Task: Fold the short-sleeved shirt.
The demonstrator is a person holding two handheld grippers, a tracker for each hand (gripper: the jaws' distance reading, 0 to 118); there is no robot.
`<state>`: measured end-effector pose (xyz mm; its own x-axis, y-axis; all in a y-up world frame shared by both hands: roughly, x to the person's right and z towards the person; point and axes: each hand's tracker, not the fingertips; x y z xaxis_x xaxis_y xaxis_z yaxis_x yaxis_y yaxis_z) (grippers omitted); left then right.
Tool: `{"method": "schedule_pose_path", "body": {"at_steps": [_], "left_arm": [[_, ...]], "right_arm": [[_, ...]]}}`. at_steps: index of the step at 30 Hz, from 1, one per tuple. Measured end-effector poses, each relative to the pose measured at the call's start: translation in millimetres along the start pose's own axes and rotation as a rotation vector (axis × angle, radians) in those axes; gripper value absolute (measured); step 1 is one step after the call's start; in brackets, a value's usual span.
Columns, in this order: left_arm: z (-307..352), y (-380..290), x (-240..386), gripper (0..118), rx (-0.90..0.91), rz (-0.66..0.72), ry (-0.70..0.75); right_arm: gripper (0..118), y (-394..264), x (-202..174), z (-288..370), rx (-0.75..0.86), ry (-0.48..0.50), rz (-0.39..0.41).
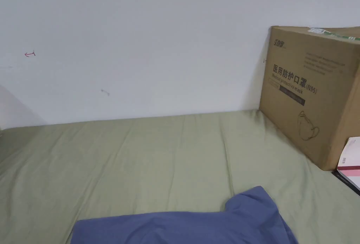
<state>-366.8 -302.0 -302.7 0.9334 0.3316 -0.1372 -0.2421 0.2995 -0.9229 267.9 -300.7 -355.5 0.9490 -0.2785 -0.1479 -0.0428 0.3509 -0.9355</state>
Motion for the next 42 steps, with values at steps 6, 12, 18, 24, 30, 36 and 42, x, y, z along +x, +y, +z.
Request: {"method": "schedule_pose_path", "body": {"at_steps": [6, 12, 18, 24, 30, 36, 42], "left_arm": [[-5, -9, 4, 106, -0.003, 0.017, -0.015], [-1, -16, 8, 103, -0.005, 0.08, -0.122], [47, 4, 55, 102, 0.366, -0.07, -0.035], [70, 10, 97, 0, 0.667, -0.202, 0.007], [55, 45, 101, 0, 0.669, -0.153, -0.02], [-9, 189, 44, 0, 0.282, -0.011, -0.049], [-107, 265, -10, 116, 0.098, 0.025, 0.106]], "right_arm": [[108, 1, -9, -8, 0.055, -0.089, 0.019], [109, 2, -21, -2, 0.07, -0.086, -0.009], [105, 15, -58, 41, 0.359, -0.063, 0.077], [0, 18, -86, 62, 0.679, 0.081, -0.028], [0, 45, -99, 54, 0.705, 0.191, -0.043], [0, 74, -97, 36, 0.672, 0.223, -0.036], [0, 92, -89, 2, 0.57, 0.232, -0.077]]}}
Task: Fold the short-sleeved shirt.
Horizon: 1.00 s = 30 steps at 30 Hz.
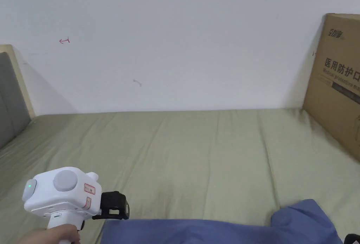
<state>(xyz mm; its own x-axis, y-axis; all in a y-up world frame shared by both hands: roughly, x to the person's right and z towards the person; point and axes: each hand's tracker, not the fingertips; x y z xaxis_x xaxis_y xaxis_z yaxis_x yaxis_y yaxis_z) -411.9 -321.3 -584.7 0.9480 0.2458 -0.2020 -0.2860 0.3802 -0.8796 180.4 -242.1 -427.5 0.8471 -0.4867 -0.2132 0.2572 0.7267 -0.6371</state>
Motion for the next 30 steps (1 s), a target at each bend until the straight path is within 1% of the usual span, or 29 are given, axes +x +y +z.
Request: {"method": "schedule_pose_path", "body": {"at_steps": [2, 6, 8, 9, 10, 11, 12, 13, 14, 15, 16, 17, 18, 19, 21, 22, 24, 25, 26, 27, 28, 29, 30], "left_arm": [[-18, 13, -5, 112, 0.031, -0.003, 0.005], [-64, 14, -7, 112, 0.02, -0.028, 0.028], [-91, -3, -4, 112, -0.067, -0.13, 0.068], [-103, -14, 0, 114, -0.097, -0.235, 0.126], [-99, -25, 6, 116, -0.021, -0.35, 0.138], [-94, -32, 8, 116, 0.022, -0.327, 0.132], [-96, -28, 3, 115, 0.003, -0.244, 0.127], [-92, -25, 3, 112, -0.011, -0.208, 0.121], [-88, -24, 7, 102, -0.007, -0.238, 0.127], [-82, -24, 9, 87, 0.014, -0.288, 0.149], [-71, -26, 12, 56, 0.063, -0.327, 0.165], [-59, -29, 16, 0, 0.121, -0.347, 0.174], [-47, -33, 20, 0, 0.181, -0.357, 0.192], [-37, -36, 21, 0, 0.199, -0.344, 0.105], [-14, -38, 26, 0, 0.286, -0.313, 0.054], [-2, -38, 27, 0, 0.295, -0.299, 0.034], [20, -44, 26, 0, 0.301, -0.261, -0.009], [28, -43, 25, 0, 0.305, -0.246, -0.033], [36, -43, 25, 0, 0.31, -0.247, -0.036], [45, -50, 28, 0, 0.316, -0.249, -0.035], [51, -53, 31, 0, 0.318, -0.253, -0.033], [55, -54, 32, 0, 0.323, -0.258, -0.035], [59, -54, 33, 0, 0.328, -0.266, -0.032]], "right_arm": [[0, -3, 4, -7, -0.019, 0.003, -0.016], [0, -9, 11, -18, -0.055, -0.006, -0.032], [0, -10, 17, -21, -0.068, -0.021, -0.037], [0, -10, 20, -21, -0.072, -0.027, -0.04], [0, -9, 22, -21, -0.076, -0.033, -0.042], [0, -8, 25, -21, -0.078, -0.04, -0.045], [0, -7, 28, -21, -0.079, -0.045, -0.048], [0, -5, 32, -21, -0.079, -0.05, -0.053], [0, -3, 35, -22, -0.078, -0.06, -0.054], [0, 0, 39, -23, -0.077, -0.068, -0.053], [0, 4, 43, -25, -0.072, -0.075, -0.045], [0, 9, 46, -26, -0.065, -0.083, -0.031], [0, 16, 50, -29, -0.064, -0.087, -0.023], [0, 24, 54, -33, -0.064, -0.087, -0.021], [0, 40, 63, -46, -0.07, -0.093, -0.022], [0, 52, 69, -57, -0.083, -0.121, -0.022], [60, 73, 82, -84, -0.135, -0.156, -0.015], [77, 84, 89, -103, -0.209, -0.171, -0.026], [77, 93, 97, -127, -0.308, -0.214, -0.041], [110, 96, 105, -148, -0.377, -0.243, -0.039], [113, 101, 121, -166, -0.369, -0.272, -0.052], [113, 103, 129, -183, -0.38, -0.298, -0.051], [113, 104, 135, -200, -0.395, -0.335, -0.036]]}}
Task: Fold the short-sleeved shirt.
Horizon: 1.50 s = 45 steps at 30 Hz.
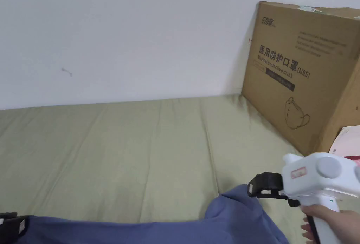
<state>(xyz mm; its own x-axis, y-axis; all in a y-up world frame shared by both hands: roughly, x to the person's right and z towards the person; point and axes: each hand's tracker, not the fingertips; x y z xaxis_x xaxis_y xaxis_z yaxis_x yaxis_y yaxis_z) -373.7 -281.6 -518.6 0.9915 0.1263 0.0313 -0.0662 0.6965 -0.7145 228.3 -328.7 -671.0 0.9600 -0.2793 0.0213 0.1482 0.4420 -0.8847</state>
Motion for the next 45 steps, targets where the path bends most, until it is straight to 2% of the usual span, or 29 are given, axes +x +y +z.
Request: {"method": "schedule_pose_path", "body": {"at_steps": [2, 4, 6, 8, 9, 10, 11, 12, 13, 14, 17, 19, 23, 25, 28, 30, 34, 42, 45], "left_arm": [[6, -5, 6, 0, -0.005, -0.012, 0.004], [6, -5, 6, 0, -0.016, -0.028, 0.01], [5, -14, 8, 0, -0.006, -0.034, 0.033], [1, -21, 3, 0, -0.025, 0.012, 0.041], [-4, -26, 0, 0, -0.043, 0.028, 0.033], [-6, -30, -1, 0, -0.05, 0.028, 0.035], [-7, -33, 0, 0, -0.058, 0.013, 0.049], [-7, -35, 1, 0, -0.067, -0.007, 0.061], [-9, -36, 0, 0, -0.07, -0.017, 0.064], [-8, -38, 0, 0, -0.072, -0.014, 0.061], [-2, -40, 0, 0, -0.076, 0.012, 0.055], [9, -40, 0, 0, -0.064, 0.029, 0.047], [44, -25, 1, 0, -0.007, 0.041, 0.036], [68, -13, 3, 0, 0.039, 0.042, 0.026], [112, 10, 9, 0, 0.099, 0.021, 0.0], [139, 27, 16, 0, 0.157, -0.018, -0.01], [180, 61, 29, 0, 0.232, -0.059, 0.023], [200, 143, 31, 0, 0.313, -0.089, 0.063], [192, 178, 27, 0, 0.334, -0.049, 0.074]], "right_arm": [[113, 13, -3, -28, -0.049, -0.061, 0.029], [112, 18, -2, -55, -0.089, -0.08, 0.067], [104, 14, -3, -71, -0.099, -0.093, 0.089], [87, 3, -4, -83, -0.136, -0.111, 0.112], [84, -4, -7, -84, -0.145, -0.126, 0.144], [79, -12, -16, -77, -0.099, -0.185, 0.216], [62, -20, -23, -68, -0.054, -0.194, 0.267], [39, -23, -25, -64, -0.045, -0.159, 0.289], [5, -27, -27, -61, -0.055, -0.137, 0.301], [1, -32, -33, -56, -0.072, -0.096, 0.305], [1, -49, -36, -33, -0.038, 0.001, 0.3], [1, -56, -40, -3, 0.061, 0.007, 0.298], [1, -55, -32, 82, 0.215, 0.121, 0.167], [1, -51, -27, 125, 0.254, 0.16, 0.136], [1, -45, -27, 190, 0.313, 0.157, 0.146], [1, -37, -30, 229, 0.372, 0.174, 0.188], [1, -17, -55, 287, 0.446, 0.145, 0.228], [1, 68, -116, 337, 0.583, 0.082, 0.29], [1, 103, -138, 340, 0.638, 0.067, 0.277]]}}
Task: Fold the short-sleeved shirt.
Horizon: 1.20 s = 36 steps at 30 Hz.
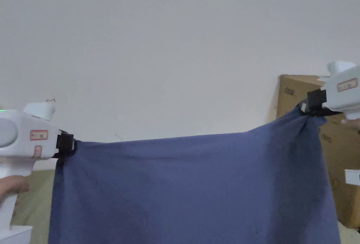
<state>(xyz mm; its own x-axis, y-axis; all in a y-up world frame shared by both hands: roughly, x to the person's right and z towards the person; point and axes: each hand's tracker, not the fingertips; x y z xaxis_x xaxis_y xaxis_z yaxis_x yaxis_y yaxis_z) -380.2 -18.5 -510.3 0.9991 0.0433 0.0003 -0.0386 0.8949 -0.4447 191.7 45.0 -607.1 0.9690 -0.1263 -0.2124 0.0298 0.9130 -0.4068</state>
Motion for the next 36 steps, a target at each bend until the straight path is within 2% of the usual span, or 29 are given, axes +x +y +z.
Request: {"method": "schedule_pose_path", "body": {"at_steps": [7, 11, 16, 20, 24, 26, 29, 32, 36], "left_arm": [[-51, 68, -12, 0, 0.103, 0.07, 0.081], [-80, 96, -8, 0, 0.148, 0.006, 0.135], [-106, 110, -6, 0, 0.173, -0.034, 0.161], [-129, 99, -3, 0, 0.151, -0.052, 0.171], [-157, 46, 7, 0, 0.047, -0.036, 0.144], [-170, -1, 11, 0, -0.022, -0.021, 0.12], [-182, -94, 13, 0, -0.169, 0.037, 0.088], [-163, -192, 19, 0, -0.257, 0.06, 0.097], [-121, -283, 6, 0, -0.405, 0.087, 0.024]], "right_arm": [[1, 73, -20, -59, 0.079, -0.053, 0.048], [1, 108, -29, -84, 0.146, -0.1, 0.078], [1, 126, -35, -108, 0.195, -0.127, 0.088], [1, 104, -30, -129, 0.186, -0.138, 0.092], [1, 30, -10, -160, 0.047, -0.146, 0.044], [1, -33, 2, -172, -0.027, -0.161, 0.01], [1, -149, 29, -185, -0.204, -0.133, -0.075], [1, -272, 49, -170, -0.451, -0.118, -0.115], [1, -380, 64, -103, -0.647, -0.087, -0.08]]}}
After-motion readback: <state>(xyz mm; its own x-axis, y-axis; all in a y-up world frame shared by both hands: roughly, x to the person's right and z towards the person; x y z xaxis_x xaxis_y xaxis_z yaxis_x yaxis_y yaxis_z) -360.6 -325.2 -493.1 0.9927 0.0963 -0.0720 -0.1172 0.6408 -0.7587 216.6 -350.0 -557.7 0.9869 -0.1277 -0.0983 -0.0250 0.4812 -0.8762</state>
